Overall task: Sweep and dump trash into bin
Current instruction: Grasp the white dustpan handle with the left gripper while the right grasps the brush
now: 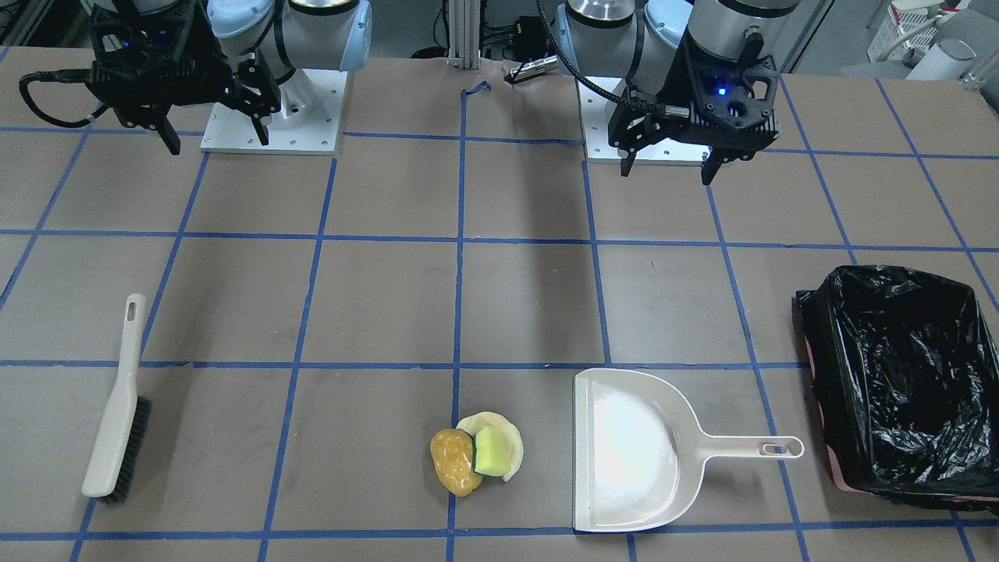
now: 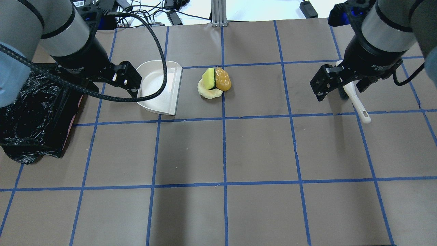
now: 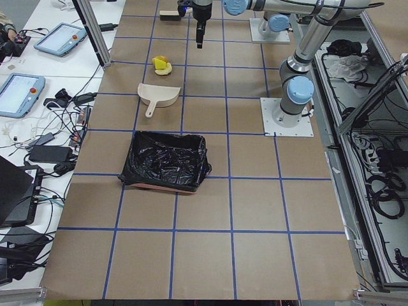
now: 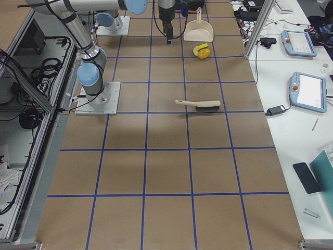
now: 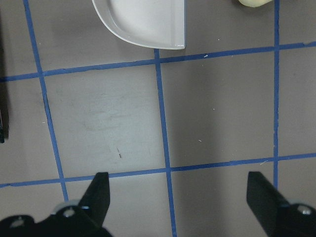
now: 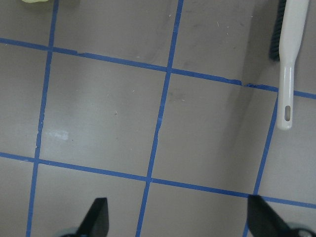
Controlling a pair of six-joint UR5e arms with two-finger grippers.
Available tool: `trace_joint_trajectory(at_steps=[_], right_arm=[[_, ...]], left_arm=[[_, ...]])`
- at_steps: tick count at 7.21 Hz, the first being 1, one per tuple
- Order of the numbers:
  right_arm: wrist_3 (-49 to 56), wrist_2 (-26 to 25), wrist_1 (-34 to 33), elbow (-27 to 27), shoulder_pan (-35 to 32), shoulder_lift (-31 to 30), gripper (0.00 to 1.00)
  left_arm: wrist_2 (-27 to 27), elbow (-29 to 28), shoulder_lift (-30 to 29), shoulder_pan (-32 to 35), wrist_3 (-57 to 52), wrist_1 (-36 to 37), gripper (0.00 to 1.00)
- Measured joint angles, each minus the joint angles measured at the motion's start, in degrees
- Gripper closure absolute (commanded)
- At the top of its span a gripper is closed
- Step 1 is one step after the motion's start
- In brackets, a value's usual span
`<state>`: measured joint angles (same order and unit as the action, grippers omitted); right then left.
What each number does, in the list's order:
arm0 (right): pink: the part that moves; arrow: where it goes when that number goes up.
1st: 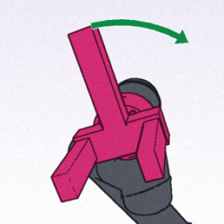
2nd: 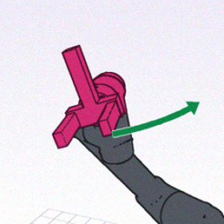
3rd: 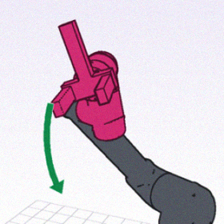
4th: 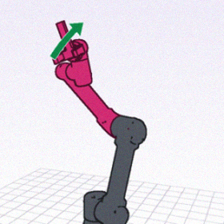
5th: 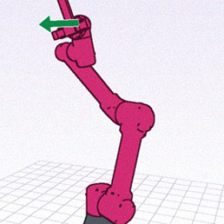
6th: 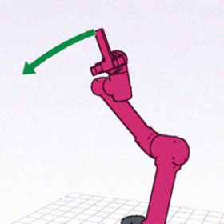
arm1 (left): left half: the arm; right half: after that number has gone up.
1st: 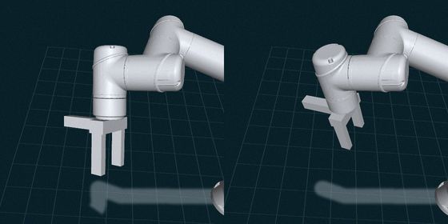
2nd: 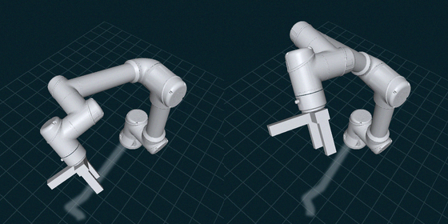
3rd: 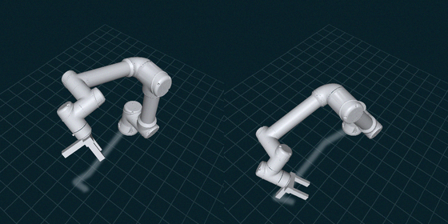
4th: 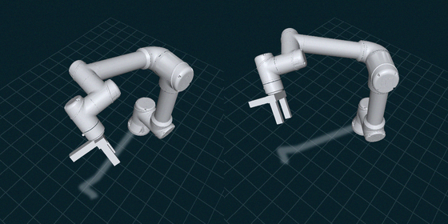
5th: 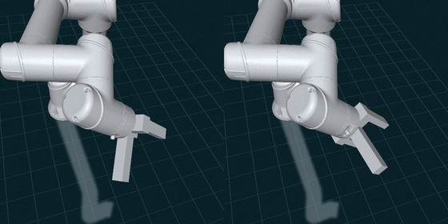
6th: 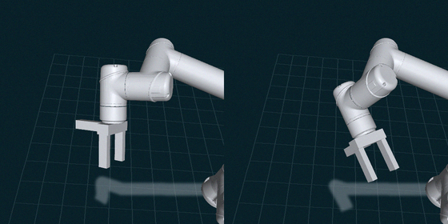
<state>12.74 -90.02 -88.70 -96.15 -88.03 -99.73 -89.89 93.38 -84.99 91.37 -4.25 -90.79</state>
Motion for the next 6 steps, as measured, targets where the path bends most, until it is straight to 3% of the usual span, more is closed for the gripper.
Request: trace_joint_trajectory(at_steps=[6], right_arm=[[0.1,-0.6,0.0,0.1,0.0,-0.3,0.0]], left_arm=[[-0.2,0.4,-1.9,-0.3,-5.4,0.9,0.0]])
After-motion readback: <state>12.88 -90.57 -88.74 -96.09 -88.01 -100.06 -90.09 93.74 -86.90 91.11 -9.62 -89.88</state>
